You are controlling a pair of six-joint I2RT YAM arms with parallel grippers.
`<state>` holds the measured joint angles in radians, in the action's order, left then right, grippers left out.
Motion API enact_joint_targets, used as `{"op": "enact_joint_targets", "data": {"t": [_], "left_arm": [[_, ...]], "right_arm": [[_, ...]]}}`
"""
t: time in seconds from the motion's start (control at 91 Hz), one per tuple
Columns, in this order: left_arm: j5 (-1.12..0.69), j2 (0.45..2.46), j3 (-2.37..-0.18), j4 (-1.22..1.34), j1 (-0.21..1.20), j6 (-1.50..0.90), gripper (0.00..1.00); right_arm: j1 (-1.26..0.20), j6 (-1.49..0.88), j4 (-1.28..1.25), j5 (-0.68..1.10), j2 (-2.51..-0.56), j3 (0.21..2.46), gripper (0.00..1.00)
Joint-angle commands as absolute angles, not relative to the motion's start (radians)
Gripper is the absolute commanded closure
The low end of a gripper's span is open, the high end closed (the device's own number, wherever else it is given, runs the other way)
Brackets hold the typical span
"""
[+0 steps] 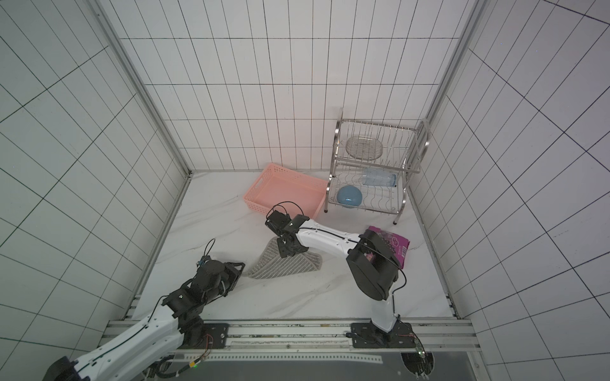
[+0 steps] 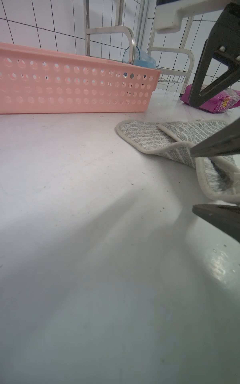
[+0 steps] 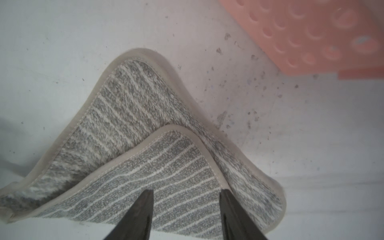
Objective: Fold the square dishcloth
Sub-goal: Adjust the cleaning item at the center of the board.
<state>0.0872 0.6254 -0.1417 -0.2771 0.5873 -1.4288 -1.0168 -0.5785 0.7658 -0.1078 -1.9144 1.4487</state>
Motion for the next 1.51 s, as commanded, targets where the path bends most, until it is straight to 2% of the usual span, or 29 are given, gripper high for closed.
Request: {"op": "enact_joint_targets", "data": {"t": [0.0,0.231,0.396,0.616,0.715,0.902,1.033,1.198,1.264,1.352,1.495], "left_arm": [[0.06,0.642,-0.124,-0.303,0.59,-1.42,0.6],[0.014,0.699,-0.117,-0.249,0.59,-1.402,0.65],[-0.002,0.752,-0.126,-0.221,0.59,-1.392,0.76],[-0.008,0.786,-0.141,-0.221,0.59,-1.378,0.91],[-0.007,0.787,-0.145,-0.222,0.591,-1.375,0.96],[-0.004,0.784,-0.157,-0.235,0.591,-1.357,1.0],[0.001,0.788,-0.176,-0.239,0.599,-1.341,1.0],[0.026,0.793,-0.203,-0.262,0.62,-1.33,1.0],[0.036,0.794,-0.207,-0.268,0.627,-1.331,1.0],[0.041,0.796,-0.207,-0.27,0.63,-1.339,1.0],[0.048,0.8,-0.205,-0.27,0.638,-1.345,1.0]], "right_arm": [[-1.026,-0.597,0.816,-0.13,-1.952,1.507,0.39],[-1.033,-0.607,0.792,-0.115,-2.01,1.53,0.36],[-1.045,-0.594,0.788,-0.121,-2.044,1.551,0.38],[-1.045,-0.591,0.774,-0.139,-2.069,1.537,0.53],[-1.045,-0.586,0.764,-0.129,-2.074,1.529,0.66],[-1.045,-0.579,0.744,-0.128,-2.037,1.498,0.89],[-1.045,-0.564,0.738,-0.124,-2.006,1.483,1.0],[-1.046,-0.559,0.737,-0.133,-1.967,1.473,0.99],[-1.045,-0.559,0.737,-0.147,-1.958,1.477,0.85],[-1.039,-0.557,0.747,-0.167,-1.974,1.499,0.71],[-1.015,-0.568,0.769,-0.154,-2.022,1.529,0.58]]}}
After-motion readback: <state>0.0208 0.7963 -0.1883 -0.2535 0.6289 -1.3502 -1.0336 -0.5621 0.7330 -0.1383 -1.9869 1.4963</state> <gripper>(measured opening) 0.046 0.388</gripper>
